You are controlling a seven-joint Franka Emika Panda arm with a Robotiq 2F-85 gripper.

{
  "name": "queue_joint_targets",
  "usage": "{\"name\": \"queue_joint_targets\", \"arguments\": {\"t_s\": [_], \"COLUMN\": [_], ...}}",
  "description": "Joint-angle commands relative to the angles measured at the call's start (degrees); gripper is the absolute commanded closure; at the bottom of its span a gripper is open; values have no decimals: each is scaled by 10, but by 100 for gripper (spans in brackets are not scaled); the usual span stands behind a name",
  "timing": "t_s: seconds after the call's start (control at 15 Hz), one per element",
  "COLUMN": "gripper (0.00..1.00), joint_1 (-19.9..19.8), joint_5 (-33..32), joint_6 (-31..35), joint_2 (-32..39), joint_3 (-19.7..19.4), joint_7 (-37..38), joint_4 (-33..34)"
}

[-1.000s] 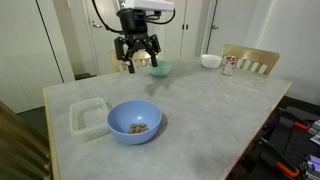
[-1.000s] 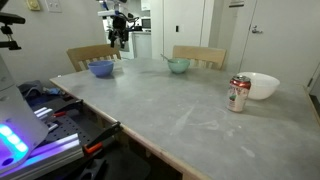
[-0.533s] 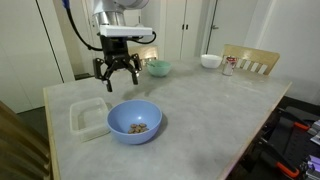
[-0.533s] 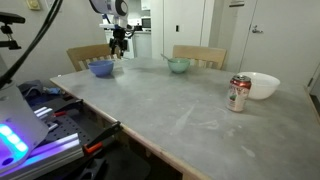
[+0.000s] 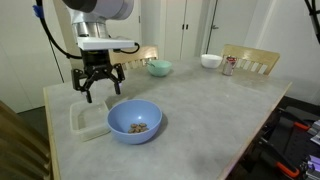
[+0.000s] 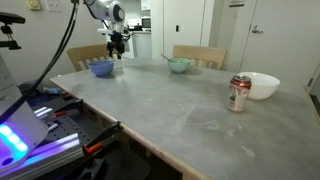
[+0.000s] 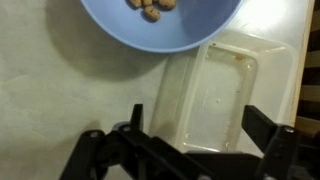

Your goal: Move the clear lunchbox to the center

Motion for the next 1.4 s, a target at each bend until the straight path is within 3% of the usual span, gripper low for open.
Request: {"name": "queue_joint_targets", "arguments": {"t_s": [0.0, 0.47, 0.53, 0.6, 0.73, 1.33], "gripper": [0, 0, 6, 27, 32, 96], "joint_1": [9, 0, 0, 0, 0, -2], "joint_5": [3, 0, -1, -1, -1, -1], "joint_6": [-19, -1, -1, -1, 0, 5], "joint_2": [46, 69, 71, 73, 75, 76], "joint_3": [-6, -5, -5, -4, -3, -2], "joint_7": [-4, -8, -9, -11, -14, -36], "joint_4": [72, 90, 90, 90, 89, 76]}}
